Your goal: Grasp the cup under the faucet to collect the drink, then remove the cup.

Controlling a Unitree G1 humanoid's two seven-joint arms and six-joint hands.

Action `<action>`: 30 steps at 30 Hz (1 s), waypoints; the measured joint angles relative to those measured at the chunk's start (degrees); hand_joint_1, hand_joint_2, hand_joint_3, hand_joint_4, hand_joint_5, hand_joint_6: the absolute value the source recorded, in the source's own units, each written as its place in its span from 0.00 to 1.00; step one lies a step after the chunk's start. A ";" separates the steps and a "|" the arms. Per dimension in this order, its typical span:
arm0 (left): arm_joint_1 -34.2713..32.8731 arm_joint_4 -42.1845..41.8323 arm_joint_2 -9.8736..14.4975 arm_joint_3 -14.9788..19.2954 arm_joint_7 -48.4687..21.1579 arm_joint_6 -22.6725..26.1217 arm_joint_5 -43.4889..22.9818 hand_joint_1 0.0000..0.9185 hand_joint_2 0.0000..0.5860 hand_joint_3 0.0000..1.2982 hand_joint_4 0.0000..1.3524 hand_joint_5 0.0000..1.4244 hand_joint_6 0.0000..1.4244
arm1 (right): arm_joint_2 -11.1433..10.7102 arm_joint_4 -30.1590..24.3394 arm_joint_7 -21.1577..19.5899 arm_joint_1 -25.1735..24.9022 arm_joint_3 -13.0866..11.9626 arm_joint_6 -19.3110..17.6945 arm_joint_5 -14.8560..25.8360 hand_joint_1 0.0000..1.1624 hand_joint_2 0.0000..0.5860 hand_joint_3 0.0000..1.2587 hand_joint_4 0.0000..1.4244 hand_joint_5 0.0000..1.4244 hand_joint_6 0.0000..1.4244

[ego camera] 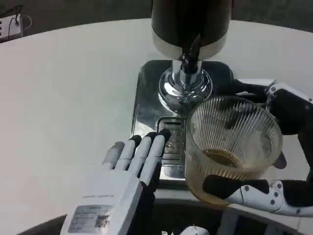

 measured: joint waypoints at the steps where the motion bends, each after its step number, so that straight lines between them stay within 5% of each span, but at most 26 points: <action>1: -0.18 0.00 -0.08 0.02 -0.03 0.00 0.01 0.00 0.24 0.00 0.00 0.00 0.00 | -0.01 -0.18 0.00 -0.02 -0.09 -0.16 0.00 1.00 0.22 0.55 0.65 0.78 1.00; 30: 0.39 -0.01 -1.22 0.49 -0.03 -0.32 -0.18 0.00 0.24 0.00 0.00 0.00 0.00 | 0.11 -1.37 0.94 0.87 0.52 -1.97 -0.36 1.00 0.22 0.55 0.64 0.78 1.00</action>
